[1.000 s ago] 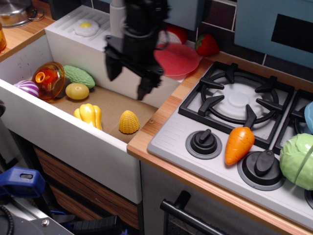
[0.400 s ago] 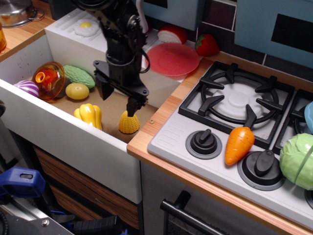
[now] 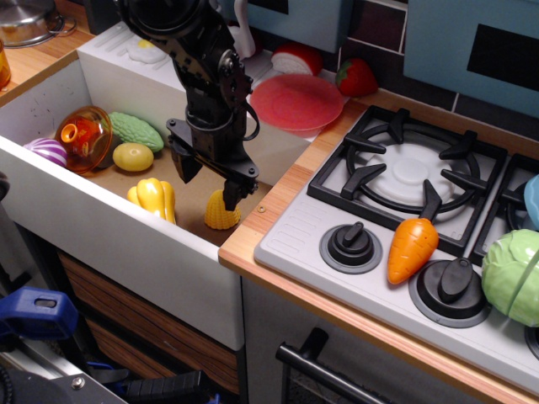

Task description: Put corn on plate

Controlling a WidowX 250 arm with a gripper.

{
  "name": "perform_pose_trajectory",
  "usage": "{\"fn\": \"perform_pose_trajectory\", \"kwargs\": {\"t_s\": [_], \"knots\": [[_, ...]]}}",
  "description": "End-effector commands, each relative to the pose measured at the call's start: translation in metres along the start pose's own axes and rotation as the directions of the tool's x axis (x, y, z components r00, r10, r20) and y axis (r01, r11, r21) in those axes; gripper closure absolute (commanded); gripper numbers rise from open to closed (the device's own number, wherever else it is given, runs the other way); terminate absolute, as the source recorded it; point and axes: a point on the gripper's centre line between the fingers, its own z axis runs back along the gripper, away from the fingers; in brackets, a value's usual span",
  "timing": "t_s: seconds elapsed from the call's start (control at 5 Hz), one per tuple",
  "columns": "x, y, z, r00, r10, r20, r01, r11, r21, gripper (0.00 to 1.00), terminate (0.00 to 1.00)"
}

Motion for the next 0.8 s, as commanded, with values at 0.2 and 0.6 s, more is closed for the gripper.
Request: {"fn": "perform_pose_trajectory", "kwargs": {"t_s": [0.2,0.6], "knots": [[0.014,-0.001,-0.011,0.998,0.011,0.058,-0.010,1.000,-0.017,0.00,0.00],[0.011,-0.001,-0.022,0.998,0.019,0.057,-0.015,0.998,-0.064,0.00,0.00]]}}
